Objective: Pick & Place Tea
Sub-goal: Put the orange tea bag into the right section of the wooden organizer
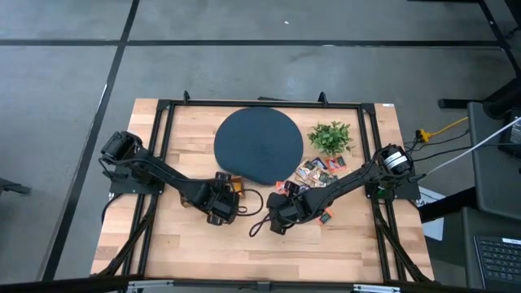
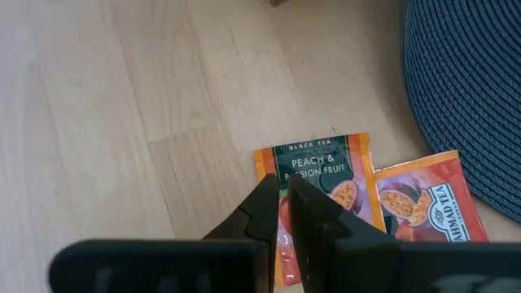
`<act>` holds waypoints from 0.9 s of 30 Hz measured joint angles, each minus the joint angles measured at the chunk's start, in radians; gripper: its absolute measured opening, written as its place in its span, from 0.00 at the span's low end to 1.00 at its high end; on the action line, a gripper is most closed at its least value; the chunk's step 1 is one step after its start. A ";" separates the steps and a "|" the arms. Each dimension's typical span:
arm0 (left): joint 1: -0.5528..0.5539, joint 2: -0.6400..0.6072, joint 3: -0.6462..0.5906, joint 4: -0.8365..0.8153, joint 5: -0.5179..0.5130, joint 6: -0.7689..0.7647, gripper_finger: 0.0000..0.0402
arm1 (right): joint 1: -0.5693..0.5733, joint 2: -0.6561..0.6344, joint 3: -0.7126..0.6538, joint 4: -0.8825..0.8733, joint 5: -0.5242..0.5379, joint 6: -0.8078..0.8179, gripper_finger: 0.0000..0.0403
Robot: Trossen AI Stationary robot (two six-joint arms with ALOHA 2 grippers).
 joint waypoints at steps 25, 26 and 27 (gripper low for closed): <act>0.002 -0.039 0.001 -0.004 -0.014 -0.012 0.29 | 0.000 0.000 0.000 0.004 0.026 -0.004 0.08; 0.002 -0.039 0.001 -0.005 -0.014 -0.013 0.29 | 0.000 0.000 0.000 0.004 0.026 -0.004 0.08; 0.002 -0.039 0.001 -0.005 -0.014 -0.013 0.29 | 0.000 0.000 0.000 0.004 0.026 -0.004 0.08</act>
